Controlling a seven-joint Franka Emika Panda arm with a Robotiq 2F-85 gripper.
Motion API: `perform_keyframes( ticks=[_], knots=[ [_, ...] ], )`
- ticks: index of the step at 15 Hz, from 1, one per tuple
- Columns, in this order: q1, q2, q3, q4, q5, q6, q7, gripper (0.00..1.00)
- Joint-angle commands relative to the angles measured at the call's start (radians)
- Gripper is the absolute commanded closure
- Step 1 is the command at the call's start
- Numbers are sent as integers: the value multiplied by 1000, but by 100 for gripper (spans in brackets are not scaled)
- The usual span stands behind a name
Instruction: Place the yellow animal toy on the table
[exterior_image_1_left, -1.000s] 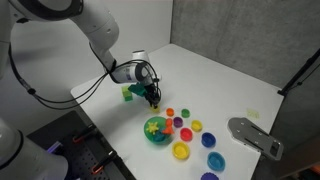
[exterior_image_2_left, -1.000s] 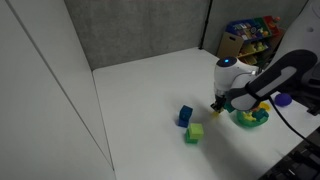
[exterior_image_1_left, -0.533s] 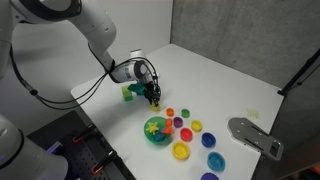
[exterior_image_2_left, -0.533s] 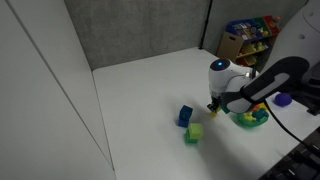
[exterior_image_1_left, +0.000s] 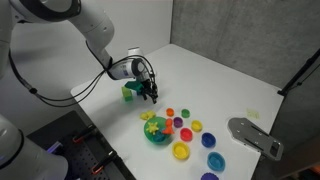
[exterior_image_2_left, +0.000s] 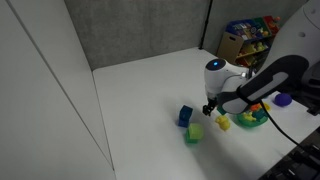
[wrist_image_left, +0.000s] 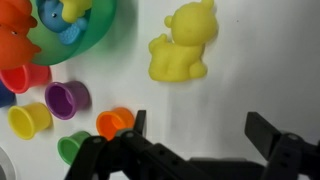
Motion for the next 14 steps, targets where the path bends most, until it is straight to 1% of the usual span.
perform_keyframes(
  ticks=[1,7,14],
  knots=[
    [-67,-62,73,26,68,-117,-53,0],
    [-179,-129,143,76,160,-252,-93,0],
    [-328,-281,209,42,300,-335,-222,0]
  ],
)
